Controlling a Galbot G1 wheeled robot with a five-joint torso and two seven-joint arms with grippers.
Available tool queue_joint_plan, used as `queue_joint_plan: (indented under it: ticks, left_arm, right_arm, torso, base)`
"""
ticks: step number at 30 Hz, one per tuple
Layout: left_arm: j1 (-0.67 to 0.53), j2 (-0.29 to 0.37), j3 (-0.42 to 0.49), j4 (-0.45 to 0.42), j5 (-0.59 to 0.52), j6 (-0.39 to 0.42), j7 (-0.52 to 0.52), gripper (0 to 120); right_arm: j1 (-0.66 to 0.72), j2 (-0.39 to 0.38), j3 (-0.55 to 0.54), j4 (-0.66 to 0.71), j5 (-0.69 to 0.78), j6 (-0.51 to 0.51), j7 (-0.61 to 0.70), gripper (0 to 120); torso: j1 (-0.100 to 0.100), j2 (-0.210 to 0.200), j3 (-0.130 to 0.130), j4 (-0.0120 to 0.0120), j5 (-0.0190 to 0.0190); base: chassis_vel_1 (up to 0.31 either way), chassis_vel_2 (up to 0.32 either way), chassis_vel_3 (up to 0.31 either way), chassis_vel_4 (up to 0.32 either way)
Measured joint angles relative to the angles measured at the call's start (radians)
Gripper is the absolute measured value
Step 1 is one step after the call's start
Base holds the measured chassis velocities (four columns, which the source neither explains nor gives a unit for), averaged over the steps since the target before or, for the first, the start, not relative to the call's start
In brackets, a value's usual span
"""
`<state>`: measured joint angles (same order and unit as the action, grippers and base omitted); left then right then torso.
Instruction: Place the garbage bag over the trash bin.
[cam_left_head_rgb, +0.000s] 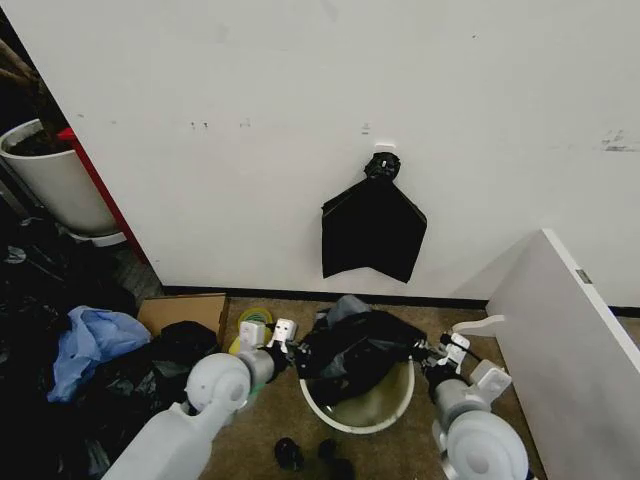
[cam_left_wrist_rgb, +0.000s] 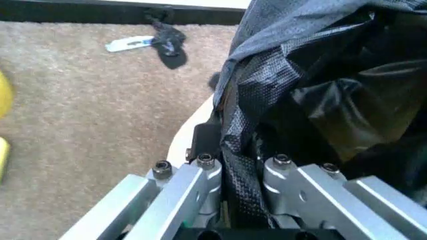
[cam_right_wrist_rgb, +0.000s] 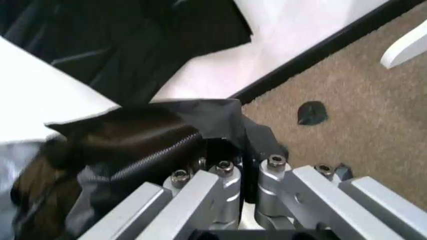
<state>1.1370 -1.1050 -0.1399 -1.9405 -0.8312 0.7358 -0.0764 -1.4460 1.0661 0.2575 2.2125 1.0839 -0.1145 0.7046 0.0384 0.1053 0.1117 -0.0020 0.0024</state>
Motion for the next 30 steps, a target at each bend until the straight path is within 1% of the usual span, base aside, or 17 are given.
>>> queue_joint_plan:
  ticks: [3, 6, 8, 14, 16, 17, 22, 24, 27, 29, 30]
  left_arm:
    - [0.024, 0.000, -0.014, -0.024, -0.003, 0.000, 0.026, 5]
    - [0.035, -0.011, -0.062, -0.047, -0.023, 0.000, 0.044, 5]
    - [0.037, -0.013, -0.073, -0.052, -0.026, 0.000, 0.046, 5]
    - [0.053, -0.017, -0.167, -0.085, -0.057, 0.000, 0.048, 5]
    - [0.054, -0.016, -0.173, -0.087, -0.060, 0.000, 0.048, 5]
    - [0.056, -0.016, -0.197, -0.093, -0.077, 0.000, 0.047, 5]
    - [0.057, -0.025, -0.262, -0.114, -0.145, 0.000, 0.042, 5]
    - [0.057, -0.026, -0.267, -0.117, -0.154, 0.000, 0.041, 5]
    - [0.056, -0.029, -0.286, -0.135, -0.200, 0.000, 0.018, 5]
    - [0.050, -0.032, -0.293, -0.142, -0.218, 0.000, 0.004, 5]
    - [0.048, -0.032, -0.295, -0.143, -0.221, 0.000, 0.001, 5]
  right_arm:
    - [-0.012, -0.008, 0.025, 0.009, 0.020, -0.004, 0.001, 0]
    - [-0.030, -0.015, 0.027, 0.010, 0.025, -0.007, 0.005, 0]
    - [-0.034, -0.016, 0.027, 0.011, 0.025, -0.009, 0.006, 0]
    - [-0.056, -0.020, 0.042, 0.050, 0.061, -0.031, 0.027, 0]
    - [-0.057, -0.020, 0.041, 0.052, 0.061, -0.032, 0.028, 0]
    - [-0.061, -0.021, 0.033, 0.056, 0.061, -0.036, 0.030, 0]
    - [-0.092, -0.017, -0.023, 0.078, 0.022, -0.066, 0.022, 0]
    - [-0.096, -0.016, -0.029, 0.080, 0.016, -0.070, 0.018, 0]
    - [-0.112, -0.010, -0.069, 0.079, -0.058, -0.073, -0.044, 0]
    - [-0.126, -0.014, -0.086, 0.059, -0.127, -0.042, -0.124, 0]
    - [-0.130, -0.017, -0.090, 0.049, -0.157, -0.025, -0.153, 3]
  torso:
    - [0.000, 0.000, 0.000, 0.0001, 0.0001]
    - [0.000, 0.000, 0.000, 0.0000, 0.0002]
    - [0.000, 0.000, 0.000, 0.0000, 0.0003]
    - [0.000, 0.000, 0.000, 0.0001, 0.0001]
    - [0.000, 0.000, 0.000, 0.0001, 0.0001]
    - [0.000, 0.000, 0.000, 0.0001, 0.0001]
    - [0.000, 0.000, 0.000, 0.0001, 0.0000]
    - [0.000, 0.000, 0.000, 0.0000, 0.0000]
    - [0.000, 0.000, 0.000, 0.0001, 0.0001]
    - [0.000, 0.000, 0.000, 0.0000, 0.0000]
    - [0.000, 0.000, 0.000, 0.0000, 0.0001]
  base:
    - [0.000, 0.000, 0.000, 0.000]
    - [0.000, 0.000, 0.000, 0.000]
    - [0.000, 0.000, 0.000, 0.000]
    - [0.000, 0.000, 0.000, 0.000]
    - [0.000, 0.000, 0.000, 0.000]
    - [0.000, 0.000, 0.000, 0.000]
    - [0.000, 0.000, 0.000, 0.000]
    - [0.000, 0.000, 0.000, 0.000]
    - [0.000, 0.000, 0.000, 0.000]
    - [0.000, 0.000, 0.000, 0.000]
    - [0.000, 0.000, 0.000, 0.000]
